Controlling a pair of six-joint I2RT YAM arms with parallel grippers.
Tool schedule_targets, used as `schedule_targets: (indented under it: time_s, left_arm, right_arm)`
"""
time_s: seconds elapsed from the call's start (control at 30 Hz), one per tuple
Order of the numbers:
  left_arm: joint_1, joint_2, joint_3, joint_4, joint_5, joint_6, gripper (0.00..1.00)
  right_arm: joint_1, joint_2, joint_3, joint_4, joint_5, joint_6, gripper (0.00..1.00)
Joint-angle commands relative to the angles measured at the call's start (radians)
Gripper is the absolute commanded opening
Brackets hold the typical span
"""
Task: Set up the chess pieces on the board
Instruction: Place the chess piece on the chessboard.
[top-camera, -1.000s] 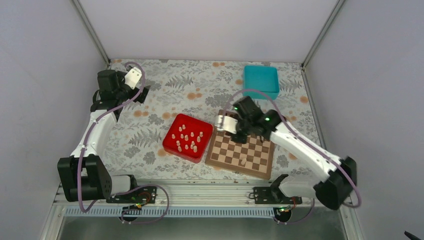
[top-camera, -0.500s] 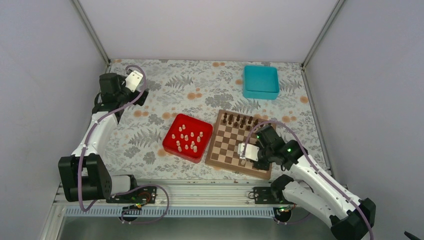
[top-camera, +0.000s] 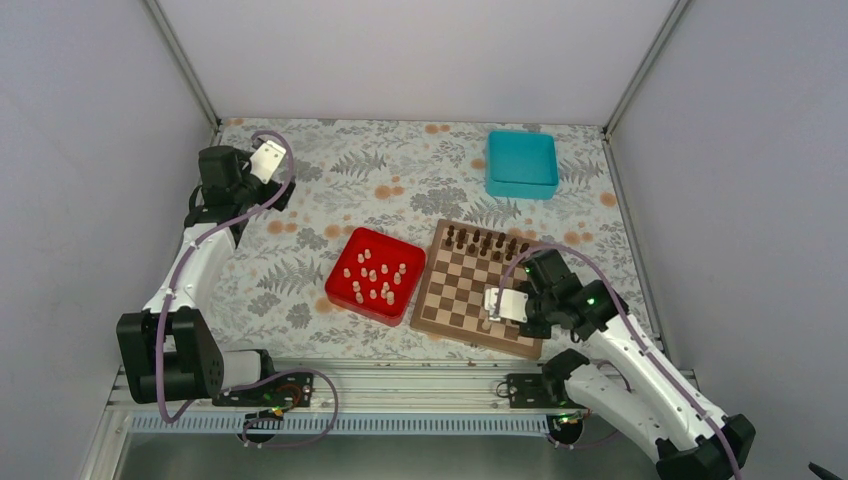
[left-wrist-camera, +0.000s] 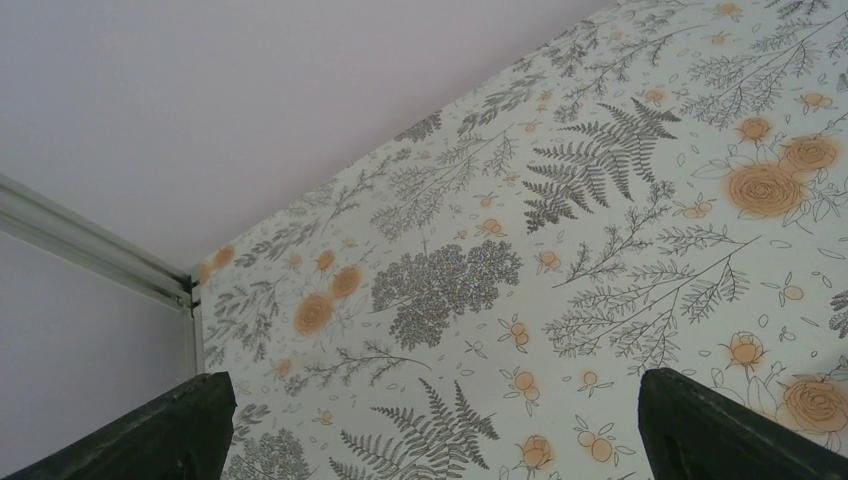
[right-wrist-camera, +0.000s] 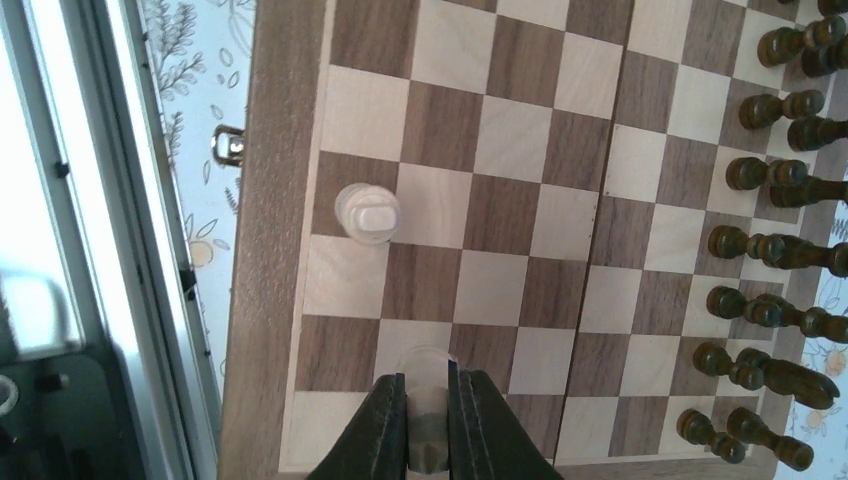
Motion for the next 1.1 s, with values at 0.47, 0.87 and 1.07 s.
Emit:
schedule_targets:
  time_s: [0.47,0.87,1.07]
  left_arm:
    - [0.006,0.008,-0.024,0.044,-0.017,0.014,1.0]
    - [0.006,0.002,-0.023,0.044,-0.024,0.016,1.0]
    - [0.006,-0.009,-0.022,0.043,-0.004,0.013,1.0]
  right_arm:
    - [-0.009,0.163,0.034,0.042,-0.026,-0.154,0.04]
    - [-0.012,0.285,0.186,0.131,-0.068,-0.101,0.04]
    - [0.011,0.484,0.382,0.031,-0.235,-0.07,0.05]
